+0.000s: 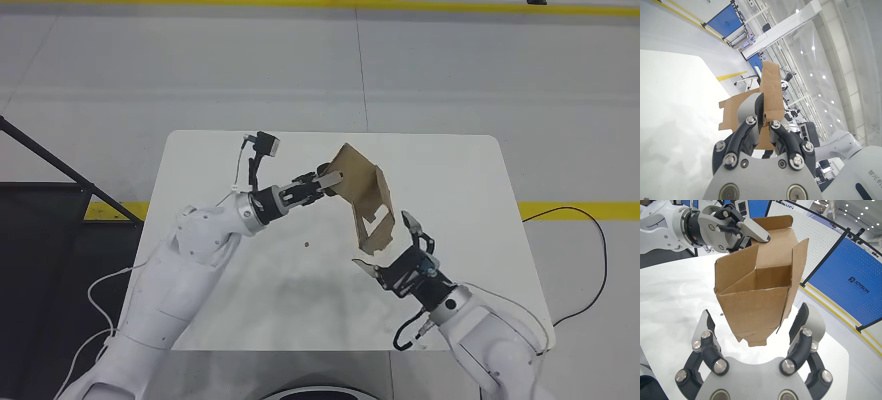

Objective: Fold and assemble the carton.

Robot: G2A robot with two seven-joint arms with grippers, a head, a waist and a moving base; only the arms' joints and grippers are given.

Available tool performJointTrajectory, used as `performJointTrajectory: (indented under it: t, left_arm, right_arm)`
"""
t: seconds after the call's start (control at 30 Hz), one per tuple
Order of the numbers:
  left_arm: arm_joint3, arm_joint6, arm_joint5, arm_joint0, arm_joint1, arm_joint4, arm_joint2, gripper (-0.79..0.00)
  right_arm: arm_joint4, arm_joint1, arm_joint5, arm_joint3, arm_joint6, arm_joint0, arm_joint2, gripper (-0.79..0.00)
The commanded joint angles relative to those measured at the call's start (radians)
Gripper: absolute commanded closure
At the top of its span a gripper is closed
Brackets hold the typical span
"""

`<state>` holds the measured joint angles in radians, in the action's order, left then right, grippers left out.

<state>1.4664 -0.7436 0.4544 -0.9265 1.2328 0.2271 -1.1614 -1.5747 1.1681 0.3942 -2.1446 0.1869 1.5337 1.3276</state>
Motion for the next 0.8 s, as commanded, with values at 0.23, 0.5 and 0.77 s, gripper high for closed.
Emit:
performJointTrajectory:
  t: [0.23, 0.5, 0.77]
  left_arm:
    - [-0.021, -0.134, 0.004, 0.013, -0.005, 0.094, -0.003, 0.000]
    - [-0.033, -0.207, 0.012, 0.017, -0.009, 0.157, -0.007, 0.000]
    - [-0.041, -0.240, 0.006, 0.019, -0.013, 0.190, -0.014, 0.000]
  right_arm:
    - [-0.029, -0.001, -0.026, -0.011, -0.006, 0.003, 0.005, -0.785]
    - [-0.033, -0.003, -0.045, -0.024, -0.022, 0.023, 0.028, -0.785]
    - [-0.014, -0.004, -0.044, -0.024, -0.019, 0.029, 0.042, -0.785]
